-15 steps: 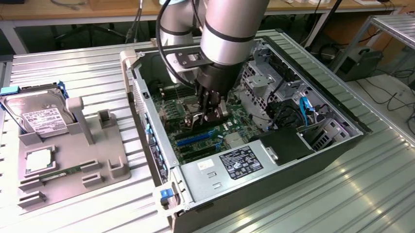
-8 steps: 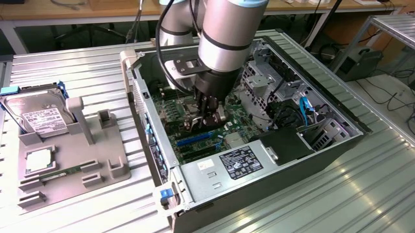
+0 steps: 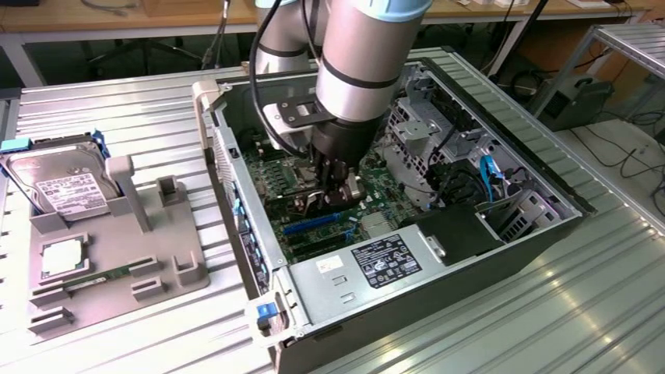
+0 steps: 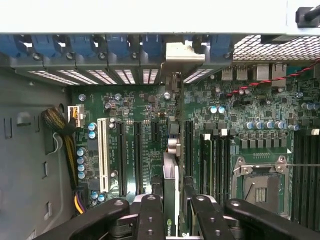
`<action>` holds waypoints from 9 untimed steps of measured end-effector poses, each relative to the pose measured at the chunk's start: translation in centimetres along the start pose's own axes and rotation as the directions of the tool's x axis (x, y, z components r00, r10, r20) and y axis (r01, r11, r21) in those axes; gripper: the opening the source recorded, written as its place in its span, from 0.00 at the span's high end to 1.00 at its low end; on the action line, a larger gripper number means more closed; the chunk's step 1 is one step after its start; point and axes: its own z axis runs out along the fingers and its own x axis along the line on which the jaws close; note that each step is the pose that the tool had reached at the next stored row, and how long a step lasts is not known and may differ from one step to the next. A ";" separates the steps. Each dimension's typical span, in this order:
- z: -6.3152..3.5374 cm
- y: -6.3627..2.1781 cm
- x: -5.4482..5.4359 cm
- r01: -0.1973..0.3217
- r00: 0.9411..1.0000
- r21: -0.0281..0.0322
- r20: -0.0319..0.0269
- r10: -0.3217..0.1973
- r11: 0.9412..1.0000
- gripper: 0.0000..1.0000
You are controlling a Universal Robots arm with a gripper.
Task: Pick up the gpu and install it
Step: 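Insert the gpu into the slot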
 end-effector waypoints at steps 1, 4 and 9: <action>0.03 0.01 0.0 0.000 1.000 0.002 0.000 0.000 1.000 0.74; 0.20 0.01 0.0 0.001 1.000 0.012 0.000 -0.001 1.000 0.74; 0.56 0.08 0.0 0.002 1.000 0.028 0.001 -0.002 1.000 0.74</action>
